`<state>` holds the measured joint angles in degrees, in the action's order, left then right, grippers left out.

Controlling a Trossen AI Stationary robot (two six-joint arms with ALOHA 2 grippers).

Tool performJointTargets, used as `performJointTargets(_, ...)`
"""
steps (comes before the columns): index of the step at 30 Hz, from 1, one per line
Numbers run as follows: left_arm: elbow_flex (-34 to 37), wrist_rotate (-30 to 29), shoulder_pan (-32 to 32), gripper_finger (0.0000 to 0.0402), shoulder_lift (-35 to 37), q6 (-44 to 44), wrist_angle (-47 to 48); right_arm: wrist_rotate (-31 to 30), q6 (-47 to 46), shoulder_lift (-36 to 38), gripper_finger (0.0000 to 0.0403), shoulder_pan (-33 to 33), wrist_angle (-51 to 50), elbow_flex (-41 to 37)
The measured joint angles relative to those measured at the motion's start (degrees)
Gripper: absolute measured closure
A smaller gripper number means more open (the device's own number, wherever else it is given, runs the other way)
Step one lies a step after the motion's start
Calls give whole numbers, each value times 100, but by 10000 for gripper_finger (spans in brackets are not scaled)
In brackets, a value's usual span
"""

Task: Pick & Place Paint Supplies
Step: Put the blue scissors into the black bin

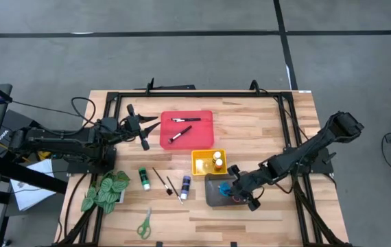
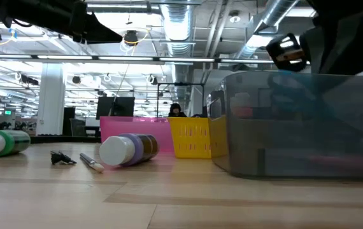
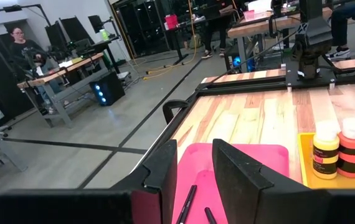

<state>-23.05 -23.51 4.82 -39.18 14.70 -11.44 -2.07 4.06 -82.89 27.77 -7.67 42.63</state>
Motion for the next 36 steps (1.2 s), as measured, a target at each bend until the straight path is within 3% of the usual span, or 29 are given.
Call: performJointTargets(36, 0, 0, 0, 307, 0, 2, -9, 367, -263, 39, 403, -311, -691, 2)
